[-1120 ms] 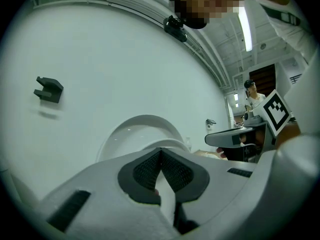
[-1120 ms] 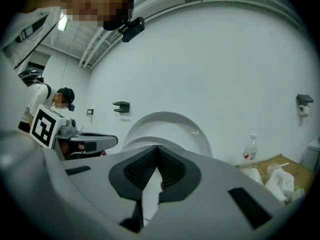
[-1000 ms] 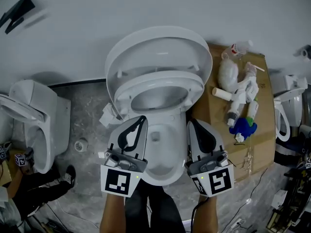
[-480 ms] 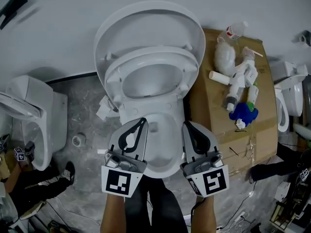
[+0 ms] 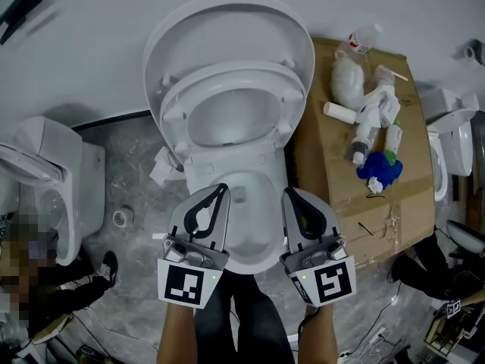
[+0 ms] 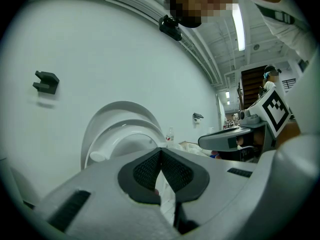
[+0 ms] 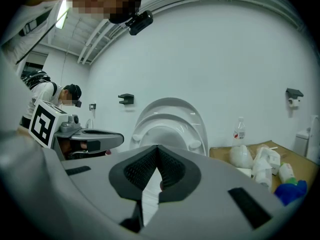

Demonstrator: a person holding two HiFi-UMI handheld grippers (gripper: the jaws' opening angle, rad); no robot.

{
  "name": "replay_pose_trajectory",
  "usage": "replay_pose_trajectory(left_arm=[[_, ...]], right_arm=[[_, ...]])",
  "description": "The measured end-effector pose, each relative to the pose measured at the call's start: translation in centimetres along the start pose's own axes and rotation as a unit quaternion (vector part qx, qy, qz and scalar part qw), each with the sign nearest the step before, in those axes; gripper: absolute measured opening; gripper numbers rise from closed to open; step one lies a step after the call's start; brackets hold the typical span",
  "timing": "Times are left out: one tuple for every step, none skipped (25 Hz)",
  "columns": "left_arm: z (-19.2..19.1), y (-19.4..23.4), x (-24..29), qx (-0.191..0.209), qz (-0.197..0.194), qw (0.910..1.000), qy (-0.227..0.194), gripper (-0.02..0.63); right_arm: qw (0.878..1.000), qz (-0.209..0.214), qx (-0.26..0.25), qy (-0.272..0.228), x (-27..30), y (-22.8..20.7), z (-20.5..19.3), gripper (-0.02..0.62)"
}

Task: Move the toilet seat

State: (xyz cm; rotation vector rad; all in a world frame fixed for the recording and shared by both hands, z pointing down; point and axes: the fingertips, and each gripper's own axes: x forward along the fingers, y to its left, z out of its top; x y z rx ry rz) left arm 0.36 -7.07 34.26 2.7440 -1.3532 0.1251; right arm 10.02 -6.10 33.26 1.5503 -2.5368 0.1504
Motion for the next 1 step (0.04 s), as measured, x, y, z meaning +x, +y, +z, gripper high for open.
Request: replay_pose_trajectory(left_arm=[[0.02,-0.08,-0.10,0.000,-0.001,1.0000,0.000,0.009]], right_arm=[[1.000,0.000,-0.001,0.000,-0.10,0.06,0.03,0.011]])
